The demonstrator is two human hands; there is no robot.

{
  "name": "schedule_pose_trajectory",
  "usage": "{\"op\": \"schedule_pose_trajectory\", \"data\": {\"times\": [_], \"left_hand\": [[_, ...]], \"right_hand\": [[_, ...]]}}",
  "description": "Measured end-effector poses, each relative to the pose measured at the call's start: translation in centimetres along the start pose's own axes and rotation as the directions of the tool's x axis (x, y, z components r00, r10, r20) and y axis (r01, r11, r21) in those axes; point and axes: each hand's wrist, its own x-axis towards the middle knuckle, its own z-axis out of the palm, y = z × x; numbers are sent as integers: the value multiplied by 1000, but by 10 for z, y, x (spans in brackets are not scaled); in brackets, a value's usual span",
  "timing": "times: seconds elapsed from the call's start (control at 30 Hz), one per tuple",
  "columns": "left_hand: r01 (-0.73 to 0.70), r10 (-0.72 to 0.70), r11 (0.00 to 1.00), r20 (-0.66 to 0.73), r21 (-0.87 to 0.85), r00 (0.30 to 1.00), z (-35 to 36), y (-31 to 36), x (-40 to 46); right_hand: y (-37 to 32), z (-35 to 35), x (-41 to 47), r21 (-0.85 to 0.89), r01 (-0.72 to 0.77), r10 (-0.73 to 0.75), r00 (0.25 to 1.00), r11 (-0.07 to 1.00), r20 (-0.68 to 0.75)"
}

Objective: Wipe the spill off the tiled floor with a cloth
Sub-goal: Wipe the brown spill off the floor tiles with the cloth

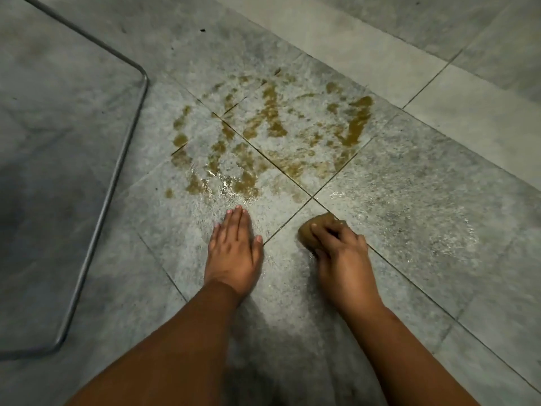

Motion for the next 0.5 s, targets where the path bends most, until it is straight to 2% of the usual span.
{"op": "schedule_pose_trajectory", "data": {"times": [0.1,0.3,0.4,0.5], "left_hand": [[-49,49,999,-37,-11,998,4,8,17],[-123,117,991,-121,-43,986,12,51,57],[-127,113,987,-146,-94,983,19,85,81],[-114,103,989,-108,-97,989,29,106,93]], "right_hand": [[-8,6,43,-28,9,-10,998,1000,-59],[0,16,108,-155,126,-123,992,980,30],[16,3,154,-183,85,-85,996,979,7],[27,-7,181,-239,77,-79,997,968,-3]]}}
